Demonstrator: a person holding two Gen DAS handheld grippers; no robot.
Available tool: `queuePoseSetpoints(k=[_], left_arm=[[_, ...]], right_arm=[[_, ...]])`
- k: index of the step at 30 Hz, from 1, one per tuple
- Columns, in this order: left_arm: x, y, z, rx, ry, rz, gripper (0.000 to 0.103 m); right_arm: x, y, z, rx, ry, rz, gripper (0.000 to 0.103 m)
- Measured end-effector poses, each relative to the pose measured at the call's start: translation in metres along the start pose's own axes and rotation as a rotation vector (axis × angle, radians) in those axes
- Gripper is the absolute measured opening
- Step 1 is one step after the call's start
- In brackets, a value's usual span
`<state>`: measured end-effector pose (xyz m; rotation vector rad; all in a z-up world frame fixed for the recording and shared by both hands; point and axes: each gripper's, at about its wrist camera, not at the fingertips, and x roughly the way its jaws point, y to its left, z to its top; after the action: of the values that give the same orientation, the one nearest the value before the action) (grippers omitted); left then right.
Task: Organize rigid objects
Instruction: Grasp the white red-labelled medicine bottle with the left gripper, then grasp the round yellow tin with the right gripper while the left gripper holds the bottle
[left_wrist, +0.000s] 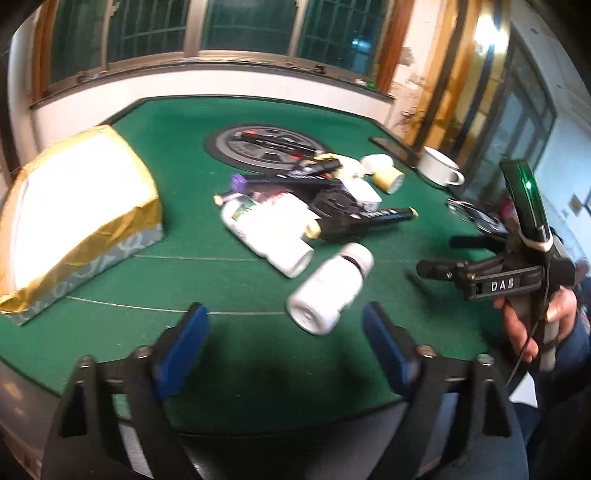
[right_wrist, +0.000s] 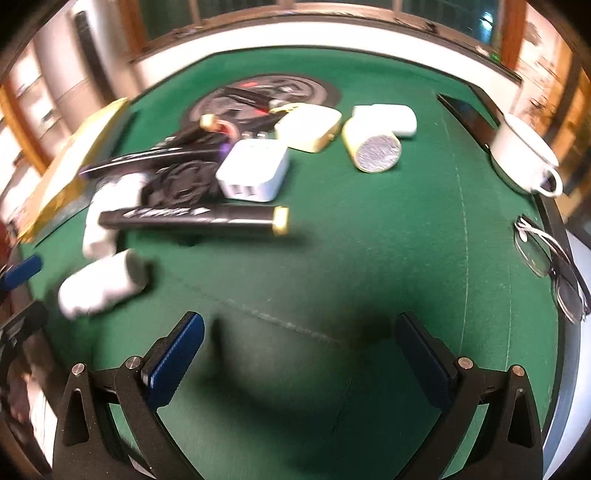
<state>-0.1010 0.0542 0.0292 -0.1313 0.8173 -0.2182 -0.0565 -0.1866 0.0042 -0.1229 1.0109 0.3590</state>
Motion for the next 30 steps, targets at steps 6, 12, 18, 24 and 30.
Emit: queuePoseSetpoints(k=[6, 12, 18, 24, 30], left_arm=[[0.006, -0.018, 0.003, 0.071, 0.004, -0.055, 0.080], [0.018, -0.032, 0.015, 0.151, 0.042, -0.042, 0.080], [0.036, -0.045, 0.023, 0.220, 0.105, -0.018, 0.070], [0.055, -0.050, 0.022, 0.235, 0.177, 0.009, 0.036], [0.060, -0.062, 0.015, 0.242, 0.166, 0.046, 0.035]], right_arm=[[-0.023, 0.016, 0.004, -0.098, -0.120, 0.012, 0.101], [-0.037, 0.001, 0.027, -0.085, -0.213, -0.043, 0.101], [-0.029, -0.038, 0.061, 0.075, -0.145, -0.011, 0.064], [-0.002, -0.056, 0.094, 0.149, -0.087, -0.012, 0.060], [0.039, -0.061, 0.121, 0.168, -0.042, -0.074, 0.057]])
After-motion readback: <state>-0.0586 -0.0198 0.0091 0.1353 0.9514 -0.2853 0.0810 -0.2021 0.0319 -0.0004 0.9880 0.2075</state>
